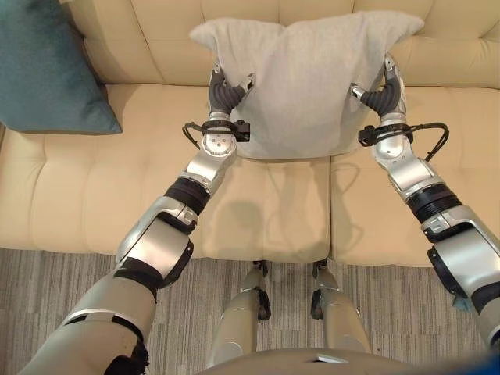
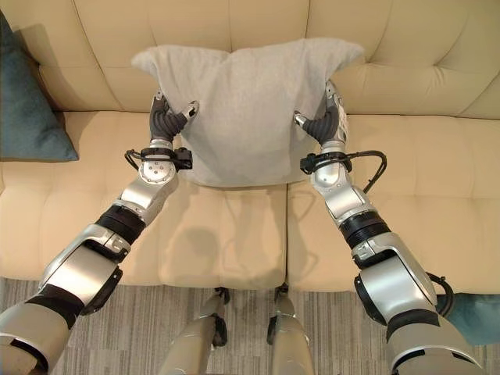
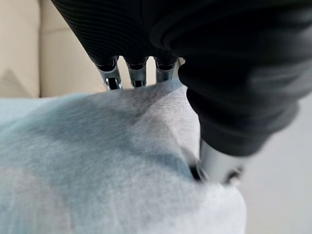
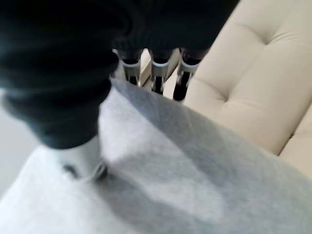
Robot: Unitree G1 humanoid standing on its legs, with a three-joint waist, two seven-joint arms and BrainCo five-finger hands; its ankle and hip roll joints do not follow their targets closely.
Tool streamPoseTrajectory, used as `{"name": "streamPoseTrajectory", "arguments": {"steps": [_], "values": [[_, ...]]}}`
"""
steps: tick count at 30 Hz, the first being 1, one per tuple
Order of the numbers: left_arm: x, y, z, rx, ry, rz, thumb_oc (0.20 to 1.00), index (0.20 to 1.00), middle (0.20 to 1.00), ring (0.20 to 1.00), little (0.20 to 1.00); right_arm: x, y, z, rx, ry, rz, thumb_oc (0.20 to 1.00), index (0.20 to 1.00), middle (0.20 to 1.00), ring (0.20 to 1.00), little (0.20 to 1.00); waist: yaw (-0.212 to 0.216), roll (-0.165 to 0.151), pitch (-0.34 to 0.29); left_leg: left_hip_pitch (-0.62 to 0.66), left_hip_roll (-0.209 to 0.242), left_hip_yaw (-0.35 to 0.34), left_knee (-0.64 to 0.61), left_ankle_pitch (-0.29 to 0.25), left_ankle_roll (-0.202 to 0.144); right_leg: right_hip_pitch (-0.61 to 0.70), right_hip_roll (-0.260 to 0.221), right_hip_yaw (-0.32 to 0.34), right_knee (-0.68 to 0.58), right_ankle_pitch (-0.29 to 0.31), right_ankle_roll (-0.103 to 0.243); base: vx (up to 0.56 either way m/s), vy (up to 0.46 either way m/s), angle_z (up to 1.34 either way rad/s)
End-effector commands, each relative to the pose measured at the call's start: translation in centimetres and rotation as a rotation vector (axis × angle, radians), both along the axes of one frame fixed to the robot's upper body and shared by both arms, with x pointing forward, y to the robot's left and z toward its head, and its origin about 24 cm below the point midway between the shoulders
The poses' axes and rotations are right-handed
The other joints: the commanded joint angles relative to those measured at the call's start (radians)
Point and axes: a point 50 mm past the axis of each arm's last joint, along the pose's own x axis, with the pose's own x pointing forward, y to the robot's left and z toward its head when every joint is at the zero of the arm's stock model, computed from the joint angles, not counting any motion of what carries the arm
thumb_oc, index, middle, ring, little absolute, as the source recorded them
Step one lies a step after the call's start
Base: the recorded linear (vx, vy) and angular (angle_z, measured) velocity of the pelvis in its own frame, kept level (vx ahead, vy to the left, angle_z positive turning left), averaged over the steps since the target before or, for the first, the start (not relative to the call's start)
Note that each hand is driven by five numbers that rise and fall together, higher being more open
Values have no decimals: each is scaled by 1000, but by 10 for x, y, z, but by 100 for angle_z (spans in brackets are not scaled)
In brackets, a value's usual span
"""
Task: Pick up all the scattered cushions and arrange them neatly on the sofa.
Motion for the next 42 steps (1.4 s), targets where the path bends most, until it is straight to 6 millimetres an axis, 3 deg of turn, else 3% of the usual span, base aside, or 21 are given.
{"name": "streamPoseTrajectory", "arguments": {"steps": [1,7,12,15,17,18,20,21,22,27,28,31,35,39,40,42], "values": [[0,-2,43,87,-155,-29,1000,1000,1000,1000,1000,-6,11,59,-43,-200,90,1000,1000,1000,1000,1000,23,-27,-42,32,9,-21,5,-67,-114,24,-29,1,13,-25,78,0,0,0],[-6,65,37,88,-124,128,1000,1000,1000,1000,1000,-13,-55,47,-119,-109,-87,1000,1000,1000,1000,1000,29,-30,-61,61,11,-21,5,-78,-112,53,-28,-9,9,-33,77,31,-13,1],[-30,105,7,51,-99,180,1000,1000,1000,1000,1000,-37,-101,8,-113,-11,-180,1000,1000,1000,1000,1000,30,-38,-83,106,17,-21,5,-91,-108,102,-24,-15,5,-46,75,67,-29,4],[-68,114,-57,44,7,154,1000,1000,1000,1000,1000,-74,-118,-58,-94,141,-176,1000,1000,1000,1000,1000,30,-50,-101,171,24,-22,5,-103,-103,173,-21,-26,4,-65,70,110,-52,1],[-86,114,-88,25,82,138,1000,1000,1000,1000,1000,-91,-121,-88,-85,231,-171,1000,1000,1000,1000,1000,32,-55,-102,197,24,-24,5,-108,-100,203,-19,-30,4,-75,68,90,-52,5],[-108,117,-118,33,175,131,1000,1000,1000,1000,1000,-110,-126,-115,-55,319,-177,1000,1000,1000,1000,1000,35,-58,-102,230,27,-26,5,-113,-98,238,-17,-35,4,-83,67,84,-70,7],[-133,124,-151,33,296,134,1000,1000,1000,1000,1000,-130,-126,-145,-19,412,-181,1000,1000,1000,1000,1000,39,-60,-101,258,31,-29,5,-115,-96,268,-13,-39,4,-90,66,42,-51,6],[-133,124,-151,33,297,134,1000,1000,1000,1000,1000,-130,-126,-145,-19,412,-181,1000,1000,1000,1000,1000,39,-60,-101,259,31,-29,5,-115,-96,268,-13,-39,4,-90,66,5,-46,9],[-159,129,-183,23,429,138,1000,1000,1000,1000,1000,-150,-122,-176,16,521,-180,1000,1000,1000,1000,1000,43,-60,-99,288,35,-26,5,-120,-95,301,-9,-43,4,-100,65,-11,-44,8],[-203,131,-241,22,700,153,1000,1000,1000,1000,1000,-180,-101,-231,91,728,-132,1000,1000,1000,1000,1000,44,-65,-105,338,43,-23,5,-120,-90,351,5,-40,4,-117,55,-75,-62,3],[-221,129,-265,15,822,164,1000,1000,1000,1000,1000,-190,-94,-251,110,811,-118,1000,1000,1000,1000,1000,46,-65,-105,357,50,-16,5,-122,-89,368,13,-36,4,-122,53,-105,-52,2],[-249,125,-295,2,979,179,1000,1000,1000,1000,1000,-202,-85,-270,124,901,-94,1000,1000,1000,1000,1000,48,-62,-103,383,58,-8,5,-124,-86,388,25,-24,4,-131,47,-110,-60,-12],[-279,116,-323,39,1159,163,1000,1000,1000,1000,1000,-219,-78,-294,106,1020,-90,1000,1000,1000,1000,1000,49,-57,-104,402,77,-7,5,-113,-92,406,46,-11,4,-150,36,-107,-59,-13],[-284,109,-335,104,1242,137,1000,1000,1000,1000,1000,-230,-79,-309,98,1105,-128,1000,1000,1000,1000,1000,52,-53,-79,394,89,-21,32,-83,-102,419,56,-10,4,-168,22,-168,-52,2],[-285,106,-337,130,1261,125,1000,1000,1000,1000,1000,-232,-81,-312,91,1120,-143,1000,1000,1000,1000,1000,52,-56,-68,365,87,-36,72,-89,-103,416,51,-8,4,-166,18,-318,-26,2],[-288,99,-344,164,1307,94,1000,1000,1000,1000,1000,-237,-84,-317,78,1159,-170,1000,1000,1000,1000,1000,51,-74,-49,352,63,-72,180,-184,-93,400,27,-2,4,-135,12,-314,-4,9]]}}
